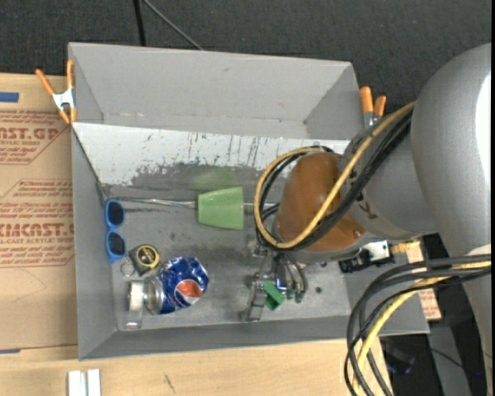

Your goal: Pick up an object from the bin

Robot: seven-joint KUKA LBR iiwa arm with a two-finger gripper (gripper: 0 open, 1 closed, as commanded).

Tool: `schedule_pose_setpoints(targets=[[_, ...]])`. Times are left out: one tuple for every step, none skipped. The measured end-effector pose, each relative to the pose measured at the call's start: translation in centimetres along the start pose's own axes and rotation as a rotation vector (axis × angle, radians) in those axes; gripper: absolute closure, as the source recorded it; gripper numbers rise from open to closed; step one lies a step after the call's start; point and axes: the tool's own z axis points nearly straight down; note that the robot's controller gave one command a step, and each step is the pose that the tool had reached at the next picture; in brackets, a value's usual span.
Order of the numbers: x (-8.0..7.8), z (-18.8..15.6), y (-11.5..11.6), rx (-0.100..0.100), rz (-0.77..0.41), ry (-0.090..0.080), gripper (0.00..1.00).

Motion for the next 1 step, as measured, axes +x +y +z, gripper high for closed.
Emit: schedule_pose_setpoints(targets=[[-1.65,-0.04,-5.27,0.005,-0.038,-0.002,0.00]])
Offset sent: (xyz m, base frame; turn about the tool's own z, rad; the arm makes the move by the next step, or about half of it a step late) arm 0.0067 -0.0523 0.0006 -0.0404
